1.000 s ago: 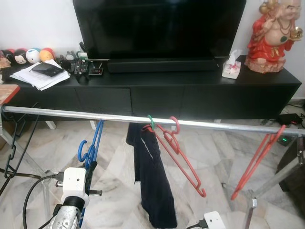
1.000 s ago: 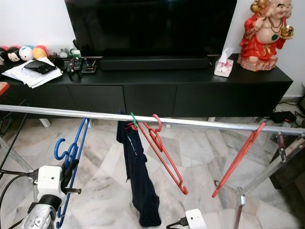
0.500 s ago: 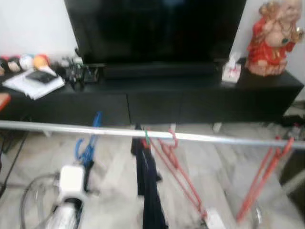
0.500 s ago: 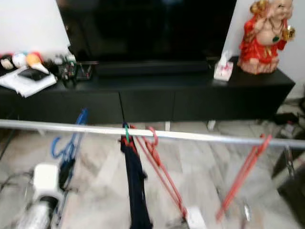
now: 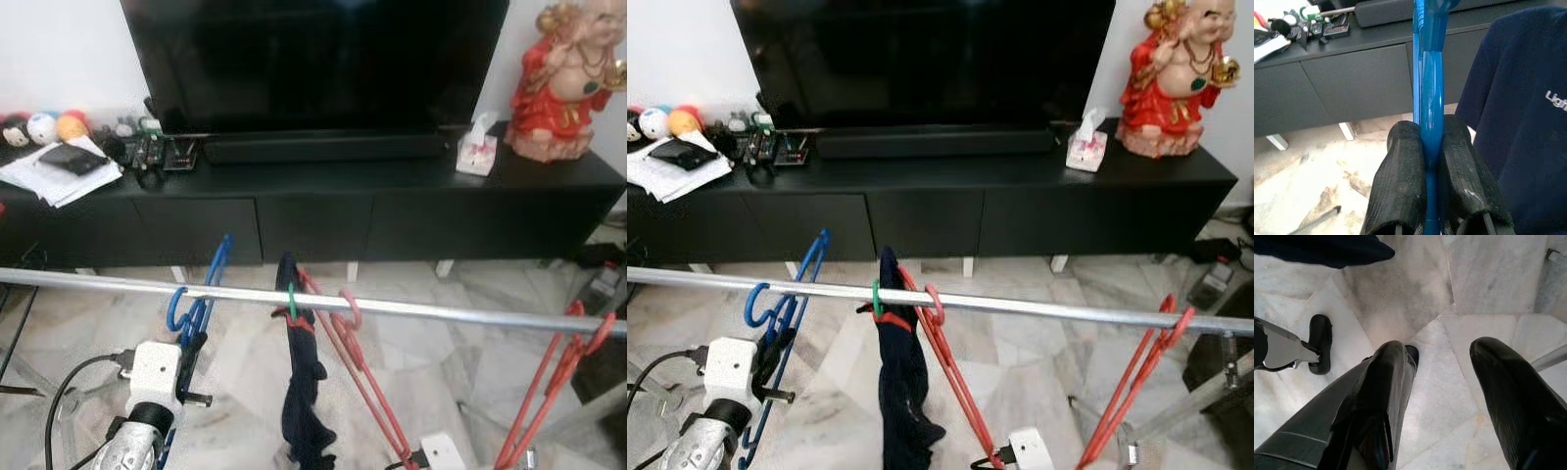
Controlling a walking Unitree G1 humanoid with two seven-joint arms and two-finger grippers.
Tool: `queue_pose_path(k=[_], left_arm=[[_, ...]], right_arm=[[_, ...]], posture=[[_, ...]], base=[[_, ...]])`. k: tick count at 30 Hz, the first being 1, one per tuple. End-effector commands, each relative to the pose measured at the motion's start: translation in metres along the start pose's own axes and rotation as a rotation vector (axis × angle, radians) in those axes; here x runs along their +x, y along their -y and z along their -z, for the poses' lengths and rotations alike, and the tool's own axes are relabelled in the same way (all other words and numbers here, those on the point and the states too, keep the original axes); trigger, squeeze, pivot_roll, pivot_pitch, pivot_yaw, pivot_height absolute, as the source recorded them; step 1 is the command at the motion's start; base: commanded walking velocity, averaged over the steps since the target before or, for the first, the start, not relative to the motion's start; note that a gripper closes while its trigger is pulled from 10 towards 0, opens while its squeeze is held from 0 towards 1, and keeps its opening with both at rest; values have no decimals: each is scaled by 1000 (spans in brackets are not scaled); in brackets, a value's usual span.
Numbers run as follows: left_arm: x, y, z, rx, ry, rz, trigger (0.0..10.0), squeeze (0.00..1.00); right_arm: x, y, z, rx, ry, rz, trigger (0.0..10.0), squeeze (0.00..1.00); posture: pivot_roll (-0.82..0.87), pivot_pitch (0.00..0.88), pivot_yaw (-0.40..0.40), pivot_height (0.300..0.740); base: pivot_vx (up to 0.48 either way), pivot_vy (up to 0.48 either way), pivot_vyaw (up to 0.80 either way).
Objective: Hang hanger
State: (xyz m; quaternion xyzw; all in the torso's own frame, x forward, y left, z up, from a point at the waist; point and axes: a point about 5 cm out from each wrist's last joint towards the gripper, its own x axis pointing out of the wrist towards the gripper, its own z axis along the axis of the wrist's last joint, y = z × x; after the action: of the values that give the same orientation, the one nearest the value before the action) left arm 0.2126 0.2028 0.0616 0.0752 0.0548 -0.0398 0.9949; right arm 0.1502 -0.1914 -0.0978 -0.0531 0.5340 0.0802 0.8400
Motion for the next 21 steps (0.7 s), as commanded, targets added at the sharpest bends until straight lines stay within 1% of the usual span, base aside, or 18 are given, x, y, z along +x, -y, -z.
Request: queue_pose_path(k=[1, 3, 4, 6, 10, 11, 12, 15, 19, 20, 21], left_arm=[[8, -5, -5, -25, 9, -17, 10000, 0], [11, -5, -6, -27, 9, -19, 10000, 0], [18, -6, -6, -29, 3, -26, 10000, 0], [20, -6, -6, -31, 2, -28, 10000, 0], [35, -5, -11, -64, 6, -39, 10000, 0], [42, -5, -12, -67, 3, -39, 10000, 0], [42, -5, -12, -67, 3, -39, 10000, 0], [49, -6, -11, -56, -15, -32, 10000, 0], [51, -6, -11, -55, -18, -31, 10000, 0], [54, -8, -9, -52, -28, -40, 10000, 0], [54, -8, -9, -52, -28, -40, 10000, 0]], right_arm=[[1, -3, -3, -1, 6, -5, 10000, 0], [1, -3, -3, -1, 6, -5, 10000, 0], [1, -3, -3, -1, 6, -5, 10000, 0], [1, -3, -3, -1, 6, -5, 10000, 0], [1, -2, -3, -1, 6, -5, 10000, 0], [1, -2, -3, 1, 7, -4, 10000, 0], [1, -2, -3, 1, 7, -4, 10000, 0], [1, -3, -3, 6, 8, -3, 10000, 0], [1, -3, -3, 7, 8, -2, 10000, 0], [1, -3, -3, 5, 7, -4, 10000, 0], [1, -3, -3, 5, 7, -4, 10000, 0]], posture=[[-85, 0, 0, 740], [-85, 0, 0, 740], [-85, 0, 0, 740], [-85, 0, 0, 740], [-92, 0, 0, 740], [-92, 0, 0, 740], [-92, 0, 0, 740], [-101, 0, 5, 740], [-101, 0, 5, 740], [-105, 0, 7, 740], [-105, 0, 7, 740]], base=[[0, 0, 0], [0, 0, 0], [0, 0, 0], [0, 0, 0], [0, 0, 0], [0, 0, 0], [0, 0, 0], [0, 0, 0], [0, 0, 0], [0, 0, 0], [0, 0, 0]])
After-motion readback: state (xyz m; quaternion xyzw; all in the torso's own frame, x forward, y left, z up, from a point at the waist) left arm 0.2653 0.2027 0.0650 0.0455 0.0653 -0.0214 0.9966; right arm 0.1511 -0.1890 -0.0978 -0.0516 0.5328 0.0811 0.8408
